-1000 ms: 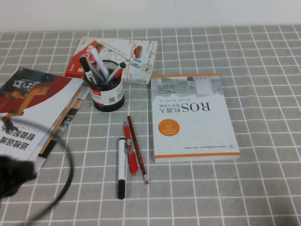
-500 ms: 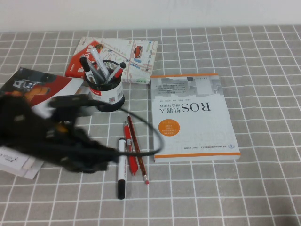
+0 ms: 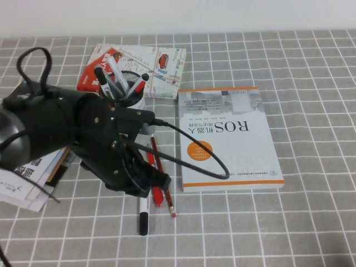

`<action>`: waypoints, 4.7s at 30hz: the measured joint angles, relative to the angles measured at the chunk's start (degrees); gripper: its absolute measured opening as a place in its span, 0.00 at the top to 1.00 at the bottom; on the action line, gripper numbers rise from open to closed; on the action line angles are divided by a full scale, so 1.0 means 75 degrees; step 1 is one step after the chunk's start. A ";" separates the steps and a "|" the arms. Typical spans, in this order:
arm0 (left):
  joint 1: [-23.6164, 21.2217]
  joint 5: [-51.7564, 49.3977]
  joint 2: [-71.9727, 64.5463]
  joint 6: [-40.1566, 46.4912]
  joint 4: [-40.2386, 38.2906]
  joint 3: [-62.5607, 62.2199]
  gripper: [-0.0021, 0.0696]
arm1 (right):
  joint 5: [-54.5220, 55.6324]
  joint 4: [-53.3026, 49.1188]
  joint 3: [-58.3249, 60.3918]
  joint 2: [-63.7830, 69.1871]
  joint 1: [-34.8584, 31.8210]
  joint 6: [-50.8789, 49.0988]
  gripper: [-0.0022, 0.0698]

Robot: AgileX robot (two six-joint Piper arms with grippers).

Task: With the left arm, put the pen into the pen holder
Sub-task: Pick up the pen on the table, then place the pen onto the pen holder

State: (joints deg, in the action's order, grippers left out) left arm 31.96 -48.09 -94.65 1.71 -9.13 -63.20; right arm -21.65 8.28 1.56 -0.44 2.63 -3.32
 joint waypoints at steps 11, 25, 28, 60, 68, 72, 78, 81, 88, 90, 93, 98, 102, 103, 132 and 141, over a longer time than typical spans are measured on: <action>0.0000 -0.0036 -0.0793 -0.1366 0.0843 -0.0303 0.51 | 0.0000 0.0000 0.0000 0.0000 0.0000 0.0000 0.99; 0.0000 0.0455 -0.1401 -0.1655 0.0977 -0.0308 0.50 | 0.0000 0.0000 0.0000 0.0000 0.0000 0.0000 0.99; 0.0000 0.0439 -0.1441 -0.1655 0.0994 -0.0321 0.50 | 0.0000 0.0000 0.0000 0.0000 0.0000 0.0000 0.99; 0.0000 0.6134 0.3075 -0.1326 0.2032 0.2727 0.81 | 0.0000 0.0000 0.0000 0.0000 0.0000 0.0000 0.99; -0.0252 0.7873 0.2912 -0.1270 0.2044 0.3051 0.81 | 0.0000 0.0000 0.0000 0.0000 0.0000 0.0000 0.99; -0.0694 0.8728 0.2735 -0.1222 0.2044 0.3070 0.81 | 0.0000 0.0000 0.0000 0.0000 0.0000 0.0000 0.99; -0.1391 1.0443 0.1902 -0.1222 0.2044 0.3106 0.81 | 0.0000 0.0000 0.0000 0.0000 0.0000 0.0000 0.99; -0.1557 1.1389 0.1210 -0.1222 0.2044 0.3106 0.81 | 0.0000 0.0000 0.0000 0.0000 0.0000 0.0000 0.99; -0.1865 1.3041 0.0031 -0.1220 0.1826 0.2963 0.81 | 0.0000 0.0000 0.0000 0.0000 0.0000 0.0000 0.99; -0.1893 1.3165 -0.0304 -0.1205 0.1755 0.2703 0.81 | 0.0000 0.0000 0.0000 0.0000 0.0000 0.0000 0.99; -0.1912 1.3246 -0.0598 -0.1205 0.1755 0.2345 0.81 | 0.0000 0.0000 0.0000 0.0000 0.0000 0.0000 0.99; -0.1927 1.3246 -0.0971 -0.1205 0.1755 0.1863 0.81 | 0.0000 0.0000 0.0000 0.0000 0.0000 0.0000 0.99; -0.1943 1.3190 -0.1243 -0.1205 0.1755 0.1617 0.81 | 0.0000 0.0000 0.0000 0.0000 0.0000 0.0000 0.99; -0.1943 1.3173 -0.1290 -0.1205 0.1755 0.1604 0.81 | 0.0000 0.0000 0.0000 0.0000 0.0000 0.0000 0.99; -0.1959 1.2333 -0.1905 -0.1455 0.1710 0.1241 0.78 | 0.0000 0.0000 0.0000 0.0000 0.0000 0.0000 0.99; -0.1959 1.1876 -0.1492 -0.1472 0.1699 0.1224 0.50 | 0.0000 0.0000 0.0000 0.0000 0.0000 0.0000 0.99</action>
State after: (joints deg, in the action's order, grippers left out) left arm 17.27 40.98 -105.84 -9.33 3.61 -54.02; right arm -21.65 8.28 1.56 -0.44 2.63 -3.32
